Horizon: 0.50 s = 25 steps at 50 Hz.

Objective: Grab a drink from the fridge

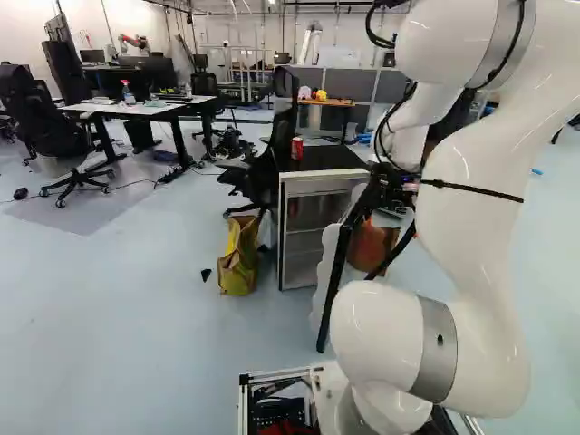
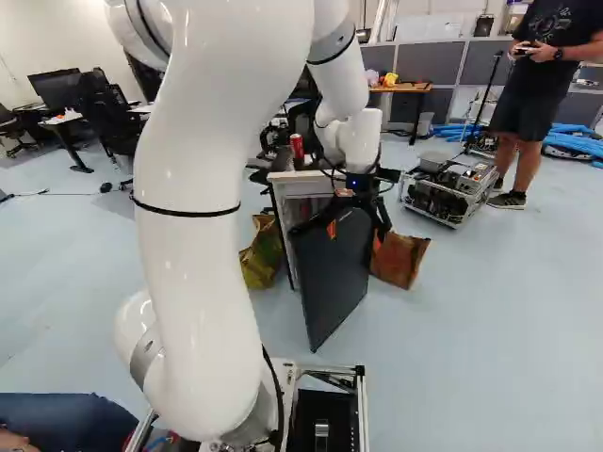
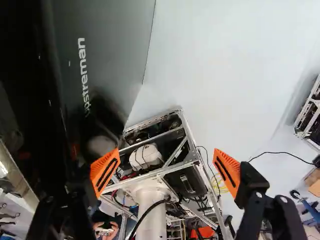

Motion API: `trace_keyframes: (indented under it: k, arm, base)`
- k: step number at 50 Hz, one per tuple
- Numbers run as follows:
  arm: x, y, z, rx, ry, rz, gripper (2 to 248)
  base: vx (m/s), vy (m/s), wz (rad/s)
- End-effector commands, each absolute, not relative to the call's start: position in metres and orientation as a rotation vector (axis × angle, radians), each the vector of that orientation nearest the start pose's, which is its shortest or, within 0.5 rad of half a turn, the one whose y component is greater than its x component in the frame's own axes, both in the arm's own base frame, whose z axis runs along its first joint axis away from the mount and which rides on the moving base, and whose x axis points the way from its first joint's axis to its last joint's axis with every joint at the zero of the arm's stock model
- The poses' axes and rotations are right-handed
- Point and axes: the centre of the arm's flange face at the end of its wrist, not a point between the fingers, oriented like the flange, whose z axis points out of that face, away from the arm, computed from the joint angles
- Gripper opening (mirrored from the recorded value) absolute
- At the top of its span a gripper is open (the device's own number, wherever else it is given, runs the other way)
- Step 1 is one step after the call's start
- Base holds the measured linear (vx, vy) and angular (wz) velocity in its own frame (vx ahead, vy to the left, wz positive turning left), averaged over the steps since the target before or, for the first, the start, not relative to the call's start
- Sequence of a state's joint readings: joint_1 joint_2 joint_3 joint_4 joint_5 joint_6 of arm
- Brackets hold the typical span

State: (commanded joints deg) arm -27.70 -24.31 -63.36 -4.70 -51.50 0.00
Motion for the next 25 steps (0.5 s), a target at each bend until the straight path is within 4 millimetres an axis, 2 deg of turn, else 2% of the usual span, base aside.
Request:
trace_keyframes:
  k: [25]
  arm:
    - [0.49, -0.197, 0.395, -3.108, 0.492, 0.314, 247]
  base:
    - [0.0, 0.0, 0.0]
